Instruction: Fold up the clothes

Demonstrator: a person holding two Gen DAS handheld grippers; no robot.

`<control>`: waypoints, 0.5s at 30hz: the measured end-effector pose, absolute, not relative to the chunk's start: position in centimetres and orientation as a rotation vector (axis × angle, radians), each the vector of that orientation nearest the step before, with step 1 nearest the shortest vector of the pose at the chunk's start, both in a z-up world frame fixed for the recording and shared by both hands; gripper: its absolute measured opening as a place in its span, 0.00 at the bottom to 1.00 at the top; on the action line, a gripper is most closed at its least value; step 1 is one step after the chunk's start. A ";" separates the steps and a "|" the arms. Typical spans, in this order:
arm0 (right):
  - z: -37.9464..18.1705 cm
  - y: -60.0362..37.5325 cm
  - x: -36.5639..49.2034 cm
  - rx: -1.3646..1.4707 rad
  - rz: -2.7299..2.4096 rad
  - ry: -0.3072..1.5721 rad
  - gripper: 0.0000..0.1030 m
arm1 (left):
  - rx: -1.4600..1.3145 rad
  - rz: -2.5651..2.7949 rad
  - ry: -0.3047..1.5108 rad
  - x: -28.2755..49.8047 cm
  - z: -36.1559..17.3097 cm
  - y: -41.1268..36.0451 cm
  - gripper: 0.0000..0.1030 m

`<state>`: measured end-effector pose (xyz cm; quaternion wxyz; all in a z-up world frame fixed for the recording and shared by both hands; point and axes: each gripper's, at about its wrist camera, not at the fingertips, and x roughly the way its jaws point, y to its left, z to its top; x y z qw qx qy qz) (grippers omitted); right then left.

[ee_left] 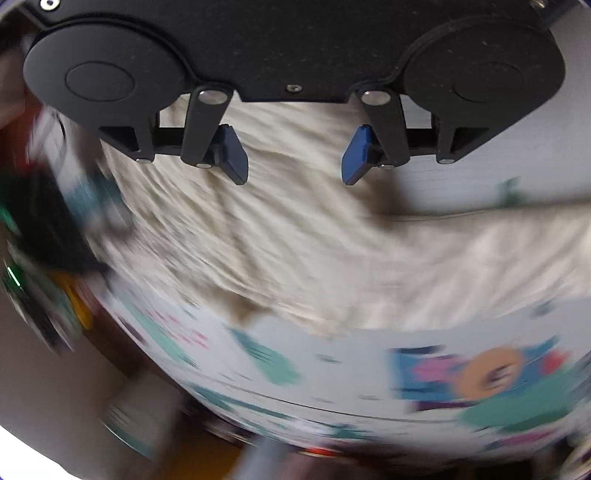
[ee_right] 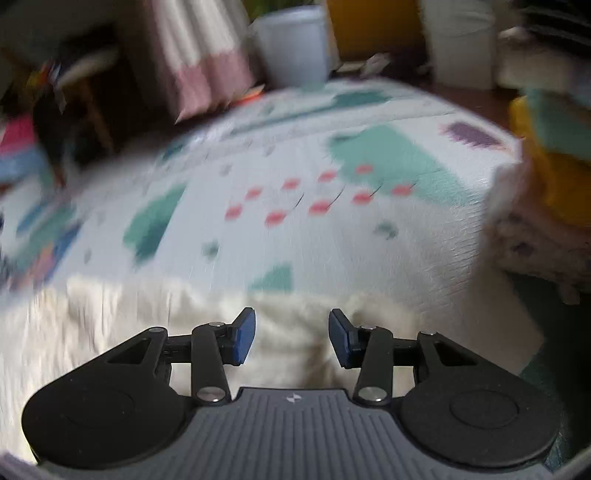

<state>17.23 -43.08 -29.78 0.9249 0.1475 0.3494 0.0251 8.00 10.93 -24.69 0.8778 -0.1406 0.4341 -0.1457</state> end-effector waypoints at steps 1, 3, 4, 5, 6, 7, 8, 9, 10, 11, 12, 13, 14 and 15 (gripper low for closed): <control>-29.4 -43.6 16.9 0.344 0.028 0.697 0.45 | -0.347 -0.248 0.900 8.2 -24.9 12.7 0.54; -28.9 -44.7 16.1 0.410 -0.025 0.670 0.47 | -0.450 -0.144 0.877 8.3 -25.1 16.1 0.54; -28.9 -45.2 15.6 0.436 -0.049 0.666 0.49 | -0.506 -0.086 0.856 8.3 -25.2 18.0 0.54; -29.1 -45.9 15.3 0.471 -0.074 0.667 0.50 | -0.553 -0.035 0.837 8.3 -25.3 19.6 0.55; -29.3 -46.6 14.8 0.515 -0.109 0.667 0.51 | -0.600 0.016 0.817 8.2 -25.3 21.2 0.55; -29.7 -47.2 14.5 0.552 -0.132 0.672 0.52 | -0.645 0.067 0.795 8.1 -25.4 22.8 0.55; -30.1 -47.7 14.2 0.588 -0.154 0.678 0.52 | -0.686 0.117 0.773 7.9 -25.6 24.2 0.55; -30.5 -48.2 13.9 0.616 -0.176 0.682 0.52 | -0.723 0.163 0.748 7.7 -25.6 25.6 0.55; -30.8 -48.4 13.7 0.630 -0.188 0.684 0.52 | -0.747 0.194 0.713 7.6 -25.4 26.7 0.55; -31.1 -48.7 13.6 0.643 -0.200 0.686 0.52 | -0.770 0.224 0.678 7.4 -25.1 27.8 0.55; -31.0 -48.7 13.3 0.633 -0.200 0.683 0.52 | -0.791 0.243 0.642 7.3 -24.8 28.8 0.55; -31.0 -48.6 13.3 0.631 -0.190 0.679 0.52 | -0.810 0.217 0.607 7.5 -24.6 29.4 0.54; -31.0 -48.5 13.4 0.629 -0.180 0.675 0.52 | -0.859 0.175 0.582 7.9 -25.0 30.0 0.54; -31.0 -48.4 13.4 0.627 -0.169 0.671 0.52 | -0.907 0.132 0.556 8.3 -25.3 30.5 0.54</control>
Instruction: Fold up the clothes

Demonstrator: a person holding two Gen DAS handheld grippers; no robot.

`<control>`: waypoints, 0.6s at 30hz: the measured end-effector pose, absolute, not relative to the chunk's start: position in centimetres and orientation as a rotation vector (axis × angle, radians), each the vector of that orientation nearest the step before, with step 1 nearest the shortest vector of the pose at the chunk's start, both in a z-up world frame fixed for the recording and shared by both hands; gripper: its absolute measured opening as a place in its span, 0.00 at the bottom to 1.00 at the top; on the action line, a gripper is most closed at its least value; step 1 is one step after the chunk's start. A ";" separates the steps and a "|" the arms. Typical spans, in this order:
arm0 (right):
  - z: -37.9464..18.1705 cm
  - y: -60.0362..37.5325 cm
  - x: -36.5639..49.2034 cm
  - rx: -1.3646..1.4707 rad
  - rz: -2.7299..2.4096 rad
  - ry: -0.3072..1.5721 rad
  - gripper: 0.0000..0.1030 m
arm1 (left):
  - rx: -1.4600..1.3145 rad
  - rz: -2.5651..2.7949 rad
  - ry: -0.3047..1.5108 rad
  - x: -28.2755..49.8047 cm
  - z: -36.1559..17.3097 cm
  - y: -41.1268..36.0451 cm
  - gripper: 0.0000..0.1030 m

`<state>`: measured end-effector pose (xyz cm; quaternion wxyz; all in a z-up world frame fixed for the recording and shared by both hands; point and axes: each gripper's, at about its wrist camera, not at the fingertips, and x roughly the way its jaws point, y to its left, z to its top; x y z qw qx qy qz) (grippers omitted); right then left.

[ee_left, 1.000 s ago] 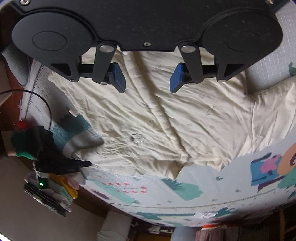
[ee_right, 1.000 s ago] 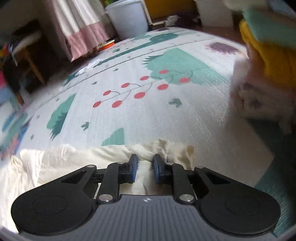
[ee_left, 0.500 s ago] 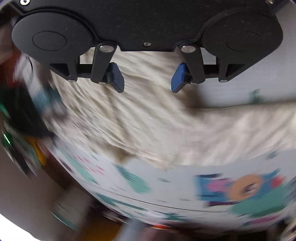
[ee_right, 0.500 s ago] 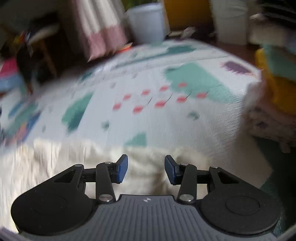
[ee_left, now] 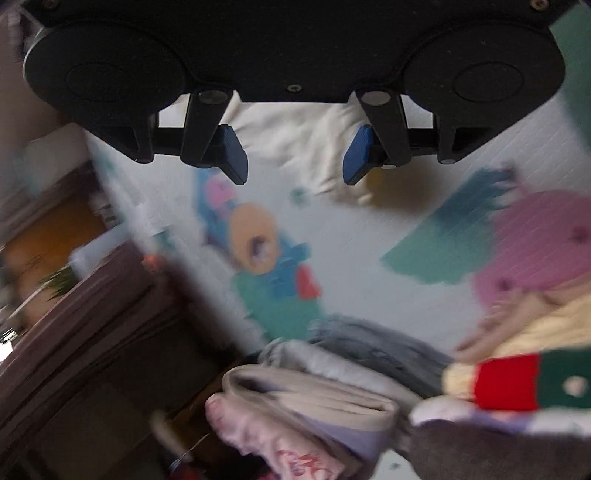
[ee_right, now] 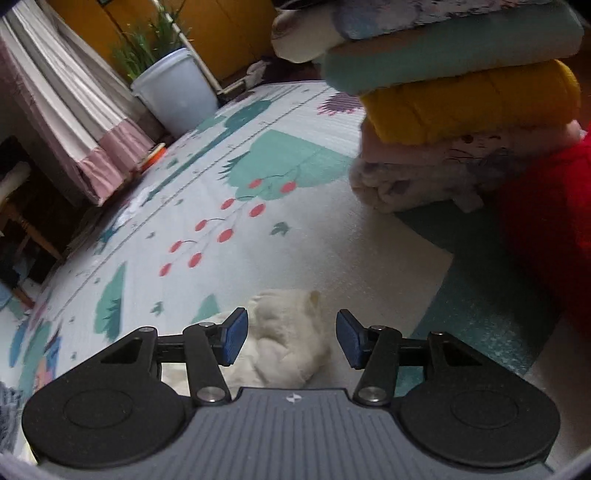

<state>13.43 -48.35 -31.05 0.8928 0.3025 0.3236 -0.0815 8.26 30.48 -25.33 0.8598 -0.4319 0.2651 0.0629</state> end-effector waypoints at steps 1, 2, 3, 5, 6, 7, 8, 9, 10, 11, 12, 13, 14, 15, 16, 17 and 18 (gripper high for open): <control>-30.9 -48.3 13.4 0.637 -0.153 0.661 0.52 | -0.960 0.093 0.532 8.6 -25.9 31.0 0.54; -30.8 -48.2 13.3 0.647 -0.136 0.651 0.52 | -1.031 0.078 0.518 8.9 -27.2 31.6 0.54; -30.7 -48.1 13.3 0.657 -0.120 0.640 0.52 | -1.094 0.094 0.514 8.9 -28.8 32.1 0.54; -30.6 -47.8 13.6 0.683 -0.064 0.636 0.52 | -1.221 0.125 0.504 8.8 -32.1 33.1 0.53; -30.6 -47.6 13.8 0.697 -0.025 0.642 0.52 | -1.268 0.141 0.498 8.7 -33.5 33.5 0.28; -30.8 -47.3 14.2 0.688 0.000 0.664 0.52 | -1.258 0.154 0.493 8.4 -34.4 33.7 0.18; -31.1 -47.0 14.6 0.680 0.024 0.686 0.52 | -1.243 0.161 0.484 8.1 -35.1 33.8 0.06; -31.5 -46.9 15.0 0.681 0.030 0.707 0.52 | -1.211 0.146 0.471 8.0 -35.3 33.7 0.06; -31.9 -47.0 15.1 0.700 0.024 0.718 0.52 | -1.179 0.139 0.477 8.1 -35.1 33.6 0.06; -32.2 -47.2 15.2 0.717 0.007 0.724 0.52 | -1.186 0.138 0.486 8.2 -34.9 33.7 0.06; -32.5 -47.5 15.3 0.734 -0.009 0.730 0.52 | -1.218 0.122 0.479 8.2 -34.6 34.0 0.09; -32.5 -47.6 15.2 0.749 -0.011 0.724 0.52 | -1.223 0.108 0.465 8.0 -34.0 34.2 0.20; -32.4 -47.8 15.0 0.754 -0.011 0.719 0.52 | -1.228 0.095 0.451 7.8 -33.3 34.4 0.46; -32.3 -47.9 14.9 0.759 -0.011 0.714 0.52 | -1.233 0.085 0.440 7.6 -32.7 34.6 0.57; -32.1 -48.0 14.7 0.764 -0.012 0.708 0.52 | -1.236 0.087 0.437 7.2 -32.2 34.8 0.57; -32.1 -48.2 14.5 0.774 -0.014 0.702 0.53 | -1.238 0.089 0.435 6.8 -31.7 35.0 0.57; -32.1 -48.4 14.2 0.784 -0.017 0.695 0.53 | -1.238 0.091 0.436 6.5 -31.3 35.3 0.57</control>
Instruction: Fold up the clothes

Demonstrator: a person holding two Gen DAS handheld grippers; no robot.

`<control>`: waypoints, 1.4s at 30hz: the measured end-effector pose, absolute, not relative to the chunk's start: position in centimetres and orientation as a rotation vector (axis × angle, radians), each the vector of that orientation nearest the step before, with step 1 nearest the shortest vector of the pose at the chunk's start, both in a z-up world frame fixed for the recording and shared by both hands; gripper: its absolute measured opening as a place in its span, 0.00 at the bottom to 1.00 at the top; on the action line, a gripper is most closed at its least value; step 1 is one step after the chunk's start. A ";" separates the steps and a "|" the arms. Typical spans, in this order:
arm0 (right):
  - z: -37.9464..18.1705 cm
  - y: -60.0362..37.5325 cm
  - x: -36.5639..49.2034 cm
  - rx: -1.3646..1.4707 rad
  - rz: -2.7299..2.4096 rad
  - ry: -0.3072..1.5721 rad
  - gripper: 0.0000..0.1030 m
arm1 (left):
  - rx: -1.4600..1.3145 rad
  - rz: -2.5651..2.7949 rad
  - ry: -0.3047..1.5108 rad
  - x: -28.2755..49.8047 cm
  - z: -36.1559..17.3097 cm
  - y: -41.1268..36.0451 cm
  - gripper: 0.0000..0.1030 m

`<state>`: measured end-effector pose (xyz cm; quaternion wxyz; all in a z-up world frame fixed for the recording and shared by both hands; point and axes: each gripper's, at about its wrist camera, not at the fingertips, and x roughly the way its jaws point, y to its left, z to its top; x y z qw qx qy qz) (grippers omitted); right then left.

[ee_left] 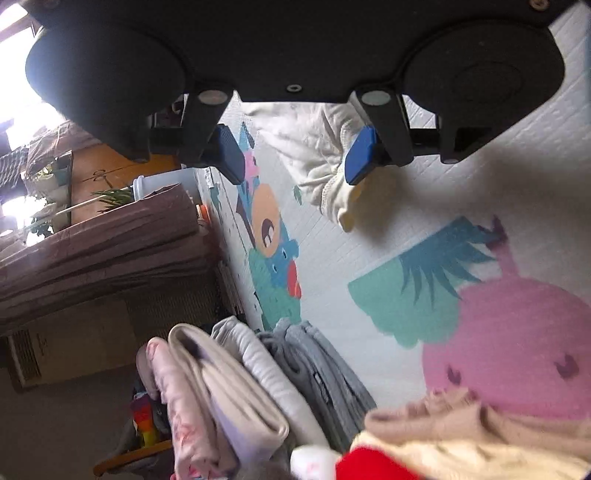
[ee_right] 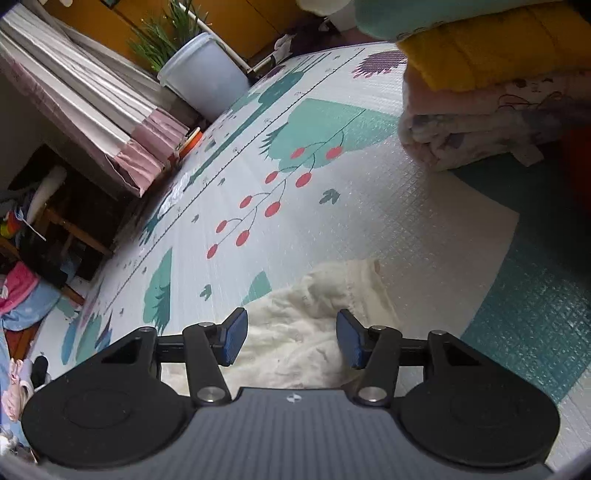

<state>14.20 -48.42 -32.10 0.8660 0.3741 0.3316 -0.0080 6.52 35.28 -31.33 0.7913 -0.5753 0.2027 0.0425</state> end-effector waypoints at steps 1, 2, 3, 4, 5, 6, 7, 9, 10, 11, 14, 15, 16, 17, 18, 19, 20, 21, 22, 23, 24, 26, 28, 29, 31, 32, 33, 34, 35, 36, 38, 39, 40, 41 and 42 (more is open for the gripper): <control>-32.1 -48.6 13.9 0.794 -0.020 0.687 0.53 | -1.235 0.099 0.441 6.2 -31.0 35.5 0.57; -32.2 -49.0 13.7 0.818 -0.032 0.677 0.53 | -1.234 0.108 0.448 5.9 -31.0 35.5 0.57; -32.3 -49.4 13.4 0.842 -0.043 0.666 0.53 | -1.241 0.117 0.459 5.5 -30.9 35.4 0.58; -32.4 -49.7 13.1 0.866 -0.055 0.656 0.53 | -1.248 0.127 0.469 5.1 -30.9 35.3 0.59; -32.6 -50.1 12.8 0.889 -0.067 0.645 0.53 | -1.251 0.137 0.480 4.6 -30.9 35.1 0.59; -32.7 -50.6 12.5 0.912 -0.079 0.635 0.53 | -1.248 0.148 0.496 3.7 -31.1 34.4 0.59; -32.8 -50.9 12.3 0.927 -0.095 0.626 0.53 | -1.251 0.151 0.508 3.5 -31.2 34.2 0.59; -32.9 -51.5 11.7 0.940 -0.124 0.620 0.53 | -1.257 0.168 0.542 3.2 -31.6 33.6 0.60; -33.1 -51.7 11.5 0.944 -0.130 0.618 0.53 | -1.258 0.170 0.552 3.1 -31.7 33.3 0.60; -33.2 -51.9 11.2 0.949 -0.136 0.617 0.55 | -1.247 0.167 0.560 3.2 -31.7 33.1 0.60; -33.9 -52.1 10.8 0.978 -0.127 0.625 0.57 | -1.226 0.178 0.570 3.6 -31.6 32.8 0.62; -34.0 -52.0 10.9 0.983 -0.122 0.626 0.57 | -1.232 0.184 0.567 3.8 -31.7 32.8 0.62; -34.2 -52.0 10.9 0.988 -0.116 0.627 0.57 | -1.230 0.194 0.566 3.9 -31.7 32.8 0.62; -34.3 -51.9 11.1 0.991 -0.113 0.632 0.57 | -1.228 0.203 0.566 4.1 -31.8 32.8 0.62; -34.4 -51.7 11.4 0.987 -0.111 0.644 0.57 | -1.225 0.213 0.564 4.2 -31.8 32.8 0.62; -34.4 -51.5 11.6 0.982 -0.110 0.656 0.57 | -1.224 0.222 0.562 4.2 -31.8 32.8 0.62; -34.6 -51.3 11.9 0.967 -0.111 0.678 0.57 | -1.221 0.230 0.559 4.2 -31.8 32.7 0.62; -34.7 -51.0 12.3 0.952 -0.112 0.700 0.57 | -1.218 0.239 0.557 4.3 -31.7 32.6 0.62; -34.8 -50.7 12.6 0.937 -0.112 0.720 0.57 | -1.214 0.247 0.554 4.3 -31.6 32.5 0.62; -34.8 -50.5 12.6 0.925 -0.112 0.717 0.57 | -1.211 0.256 0.552 4.4 -31.5 32.4 0.62; -34.8 -50.4 12.6 0.927 -0.109 0.717 0.57 | -1.210 0.264 0.552 4.6 -31.5 32.4 0.62; -35.0 -50.6 12.6 0.967 -0.107 0.710 0.57 | -1.209 0.280 0.552 4.9 -31.4 32.3 0.62; -35.0 -50.7 12.5 0.977 -0.108 0.708 0.56 | -1.237 0.295 0.554 5.0 -31.4 32.3 0.62; -35.0 -50.7 12.4 0.976 -0.108 0.710 0.54 | -1.258 0.293 0.557 5.0 -31.4 32.3 0.61; -34.9 -50.6 12.3 0.976 -0.110 0.714 0.54 | -1.260 0.291 0.577 5.3 -31.2 32.1 0.61; -35.0 -50.6 12.2 0.976 -0.103 0.719 0.54 | -1.247 0.295 0.581 5.4 -31.2 32.1 0.61; -35.0 -50.5 12.3 0.966 -0.099 0.724 0.53 | -1.234 0.298 0.584 5.6 -31.1 32.0 0.61; -34.9 -50.4 12.3 0.956 -0.095 0.728 0.53 | -1.223 0.302 0.588 5.8 -31.1 32.0 0.60; -34.9 -50.4 12.3 0.946 -0.092 0.733 0.53 | -1.224 0.309 0.590 6.0 -31.0 32.0 0.60; -34.9 -50.4 12.4 0.949 -0.092 0.735 0.53 | -1.221 0.314 0.594 6.1 -31.0 32.0 0.60; -34.9 -50.5 12.5 0.949 -0.090 0.740 0.53 | -1.198 0.314 0.610 6.5 -30.7 32.0 0.60; -34.8 -50.5 12.5 0.947 -0.088 0.743 0.53 | -1.186 0.315 0.617 6.7 -30.6 32.1 0.52; -34.8 -50.5 12.5 0.948 -0.088 0.743 0.53 | -1.175 0.315 0.624 6.9 -30.5 32.1 0.46; -34.9 -50.5 12.4 0.950 -0.087 0.743 0.52 | -1.164 0.313 0.631 7.2 -30.5 32.2 0.34; -34.9 -50.5 12.4 0.946 -0.086 0.744 0.52 | -1.158 0.306 0.637 7.3 -30.4 32.2 0.32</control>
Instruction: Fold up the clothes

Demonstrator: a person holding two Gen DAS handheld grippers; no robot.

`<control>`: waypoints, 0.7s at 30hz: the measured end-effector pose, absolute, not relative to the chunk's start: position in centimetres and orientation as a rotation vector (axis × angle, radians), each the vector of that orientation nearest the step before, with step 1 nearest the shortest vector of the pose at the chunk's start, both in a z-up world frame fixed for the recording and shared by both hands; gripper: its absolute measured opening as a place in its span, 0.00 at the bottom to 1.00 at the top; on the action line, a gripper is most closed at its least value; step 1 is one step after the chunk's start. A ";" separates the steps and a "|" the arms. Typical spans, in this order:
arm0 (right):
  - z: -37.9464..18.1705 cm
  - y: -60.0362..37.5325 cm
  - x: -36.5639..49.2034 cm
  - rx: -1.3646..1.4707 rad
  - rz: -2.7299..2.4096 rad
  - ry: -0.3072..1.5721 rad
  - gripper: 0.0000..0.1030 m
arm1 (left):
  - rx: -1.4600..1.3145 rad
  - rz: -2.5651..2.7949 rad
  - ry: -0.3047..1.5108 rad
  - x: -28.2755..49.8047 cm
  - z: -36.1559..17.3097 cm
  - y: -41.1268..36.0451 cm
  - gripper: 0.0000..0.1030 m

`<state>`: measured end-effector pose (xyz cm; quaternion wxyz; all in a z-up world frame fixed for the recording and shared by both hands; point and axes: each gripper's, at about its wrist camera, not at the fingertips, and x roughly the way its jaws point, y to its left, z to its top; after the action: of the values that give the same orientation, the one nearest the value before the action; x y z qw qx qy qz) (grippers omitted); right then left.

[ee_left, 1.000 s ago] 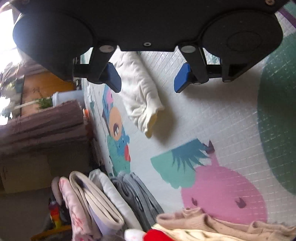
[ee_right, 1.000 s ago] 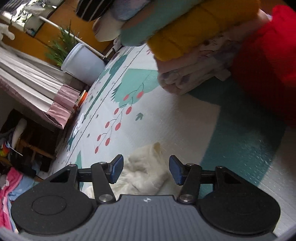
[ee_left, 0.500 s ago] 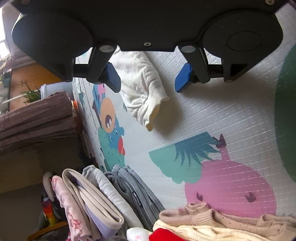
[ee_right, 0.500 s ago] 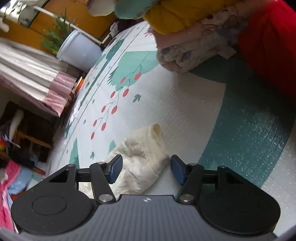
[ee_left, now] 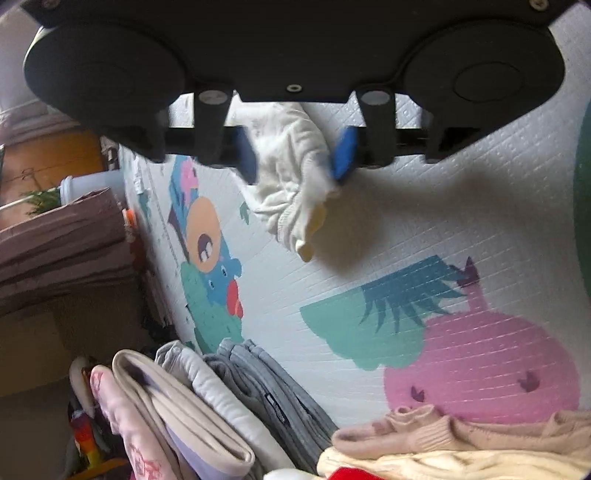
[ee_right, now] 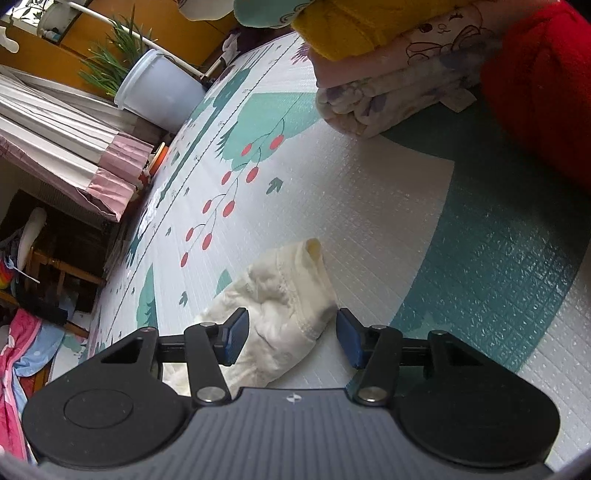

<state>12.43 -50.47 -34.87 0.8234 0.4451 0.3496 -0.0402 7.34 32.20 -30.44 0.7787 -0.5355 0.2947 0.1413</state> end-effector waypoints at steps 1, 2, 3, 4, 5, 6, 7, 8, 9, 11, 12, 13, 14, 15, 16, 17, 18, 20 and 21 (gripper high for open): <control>-34.9 -50.5 12.4 0.946 -0.085 0.744 0.52 | -1.152 0.297 0.640 7.5 -30.4 32.2 0.30; -34.9 -50.5 12.4 0.947 -0.084 0.745 0.52 | -1.144 0.284 0.633 7.6 -30.1 32.2 0.26; -34.9 -50.5 12.5 0.946 -0.082 0.747 0.52 | -1.127 0.270 0.626 7.7 -29.7 32.0 0.20; -34.9 -50.6 12.5 0.945 -0.079 0.748 0.52 | -1.098 0.262 0.618 7.8 -29.0 31.8 0.18; -34.9 -50.6 12.5 0.943 -0.076 0.749 0.52 | -1.072 0.253 0.609 7.9 -28.3 31.5 0.16; -34.9 -50.6 12.5 0.942 -0.073 0.750 0.52 | -1.041 0.238 0.599 8.0 -27.4 31.1 0.15; -34.9 -50.6 12.5 0.940 -0.070 0.751 0.52 | -1.004 0.225 0.592 8.3 -26.5 30.7 0.15; -34.9 -50.6 12.4 0.939 -0.068 0.751 0.52 | -0.967 0.202 0.582 8.5 -25.5 30.1 0.14; -35.0 -50.6 12.4 0.939 -0.067 0.751 0.52 | -0.936 0.174 0.567 8.9 -24.5 29.4 0.14; -35.0 -50.7 12.4 0.938 -0.063 0.752 0.52 | -0.851 0.118 0.541 9.6 -22.4 27.7 0.12; -35.0 -50.7 12.4 0.937 -0.060 0.752 0.52 | -0.801 0.091 0.529 9.9 -21.3 26.7 0.11; -35.0 -50.7 12.4 0.937 -0.058 0.752 0.52 | -0.749 0.060 0.516 10.3 -20.2 25.5 0.11; -35.0 -50.8 12.3 0.938 -0.056 0.753 0.52 | -0.688 0.025 0.504 10.6 -19.2 24.1 0.11; -35.0 -50.8 12.3 0.938 -0.054 0.754 0.52 | -0.612 -0.010 0.493 10.9 -18.2 22.4 0.11; -35.0 -50.8 12.3 0.937 -0.052 0.755 0.52 | -0.542 -0.044 0.486 11.2 -17.4 20.7 0.11; -35.0 -50.9 12.3 0.936 -0.050 0.755 0.52 | -0.470 -0.086 0.478 11.5 -16.8 19.0 0.11; -35.0 -50.9 12.3 0.935 -0.048 0.756 0.52 | -0.401 -0.127 0.469 11.5 -16.4 17.1 0.11; -35.0 -51.0 12.3 0.940 -0.044 0.757 0.52 | -0.266 -0.208 0.452 11.7 -15.7 13.5 0.11; -35.0 -51.0 12.3 0.942 -0.042 0.757 0.52 | -0.212 -0.249 0.449 11.9 -15.8 11.8 0.11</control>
<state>12.28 -51.03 -35.01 0.8227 0.4429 0.3559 -0.0196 11.86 11.78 -15.80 0.9617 -0.1045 0.2214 -0.1229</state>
